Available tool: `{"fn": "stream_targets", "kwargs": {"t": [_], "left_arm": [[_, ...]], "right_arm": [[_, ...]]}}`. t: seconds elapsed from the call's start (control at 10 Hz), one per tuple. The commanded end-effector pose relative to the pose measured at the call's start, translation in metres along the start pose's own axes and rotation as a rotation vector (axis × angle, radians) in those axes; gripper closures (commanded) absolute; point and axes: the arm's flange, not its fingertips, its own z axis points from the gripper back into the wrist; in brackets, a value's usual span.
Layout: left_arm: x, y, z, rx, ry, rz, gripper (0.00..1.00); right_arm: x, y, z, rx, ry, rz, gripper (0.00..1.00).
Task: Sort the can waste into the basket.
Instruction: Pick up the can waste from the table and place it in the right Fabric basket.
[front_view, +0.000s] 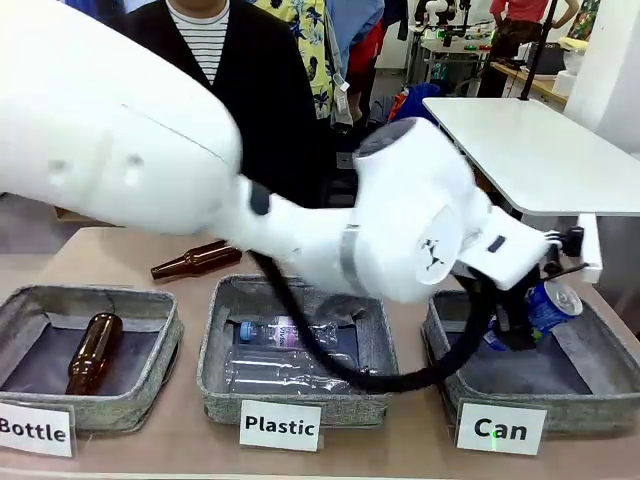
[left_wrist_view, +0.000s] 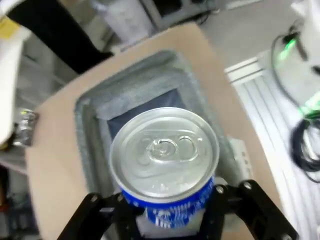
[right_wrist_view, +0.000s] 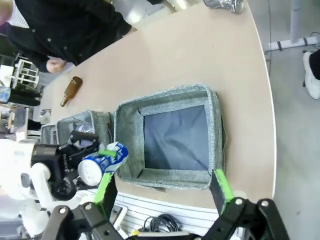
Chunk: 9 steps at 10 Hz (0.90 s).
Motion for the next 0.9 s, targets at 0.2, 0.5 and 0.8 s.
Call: {"fn": "stream_targets", "kwargs": {"t": [0.2,0.5,0.8], "left_arm": [[-0.008,-0.017,0.019,-0.010,-0.044,-0.017,0.65],[0.002,-0.003,-0.003,0.003,0.026,-0.012,0.65],[0.014,-0.004,-0.012,0.023,-0.008,-0.046,0.07]], "right_arm": [[0.001,0.000,-0.002,-0.015,-0.009,-0.022,0.00],[0.001,0.000,-0.002,-0.015,-0.009,-0.022,0.00],[0.001,0.000,-0.002,-0.015,-0.009,-0.022,0.00]]}}
